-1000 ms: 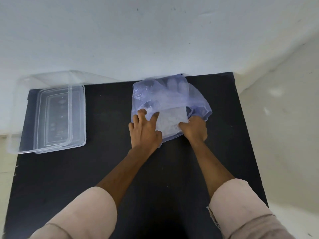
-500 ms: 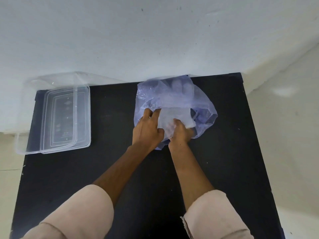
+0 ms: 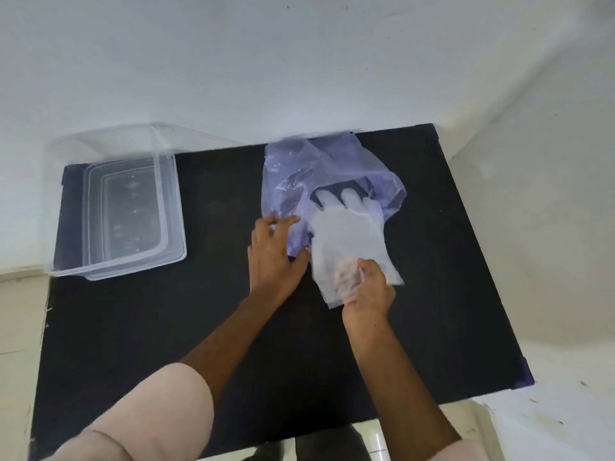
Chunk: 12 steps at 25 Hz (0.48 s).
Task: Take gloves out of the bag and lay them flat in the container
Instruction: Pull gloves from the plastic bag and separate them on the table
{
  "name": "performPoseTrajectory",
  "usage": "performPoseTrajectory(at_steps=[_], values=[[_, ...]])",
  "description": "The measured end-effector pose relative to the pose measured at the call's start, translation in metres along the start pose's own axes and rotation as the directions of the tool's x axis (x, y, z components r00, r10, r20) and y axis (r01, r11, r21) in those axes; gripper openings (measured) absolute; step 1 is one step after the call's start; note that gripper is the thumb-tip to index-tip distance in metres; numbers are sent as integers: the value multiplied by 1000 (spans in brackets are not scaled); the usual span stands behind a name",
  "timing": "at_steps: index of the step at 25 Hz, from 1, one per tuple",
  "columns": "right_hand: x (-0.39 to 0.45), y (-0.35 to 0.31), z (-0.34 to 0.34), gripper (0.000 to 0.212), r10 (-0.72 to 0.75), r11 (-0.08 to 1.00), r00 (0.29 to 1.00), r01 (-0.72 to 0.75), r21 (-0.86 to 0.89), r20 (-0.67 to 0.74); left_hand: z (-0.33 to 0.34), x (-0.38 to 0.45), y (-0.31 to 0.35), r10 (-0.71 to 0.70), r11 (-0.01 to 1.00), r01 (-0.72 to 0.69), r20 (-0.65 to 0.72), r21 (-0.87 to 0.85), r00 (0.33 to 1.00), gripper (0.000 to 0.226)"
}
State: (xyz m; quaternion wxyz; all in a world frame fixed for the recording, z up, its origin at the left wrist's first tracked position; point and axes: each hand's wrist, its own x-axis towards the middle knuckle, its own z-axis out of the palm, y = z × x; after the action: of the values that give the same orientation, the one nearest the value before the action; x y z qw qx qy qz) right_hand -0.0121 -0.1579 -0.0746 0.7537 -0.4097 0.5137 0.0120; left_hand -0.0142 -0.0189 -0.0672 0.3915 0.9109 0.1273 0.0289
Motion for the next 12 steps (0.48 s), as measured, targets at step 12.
performPoseTrajectory(at_steps=[12], values=[[-117,119,-110,34,82,994,997,-82,-75,-3,-23,-167,-79,-316,-331,644,724,-690,613,74]])
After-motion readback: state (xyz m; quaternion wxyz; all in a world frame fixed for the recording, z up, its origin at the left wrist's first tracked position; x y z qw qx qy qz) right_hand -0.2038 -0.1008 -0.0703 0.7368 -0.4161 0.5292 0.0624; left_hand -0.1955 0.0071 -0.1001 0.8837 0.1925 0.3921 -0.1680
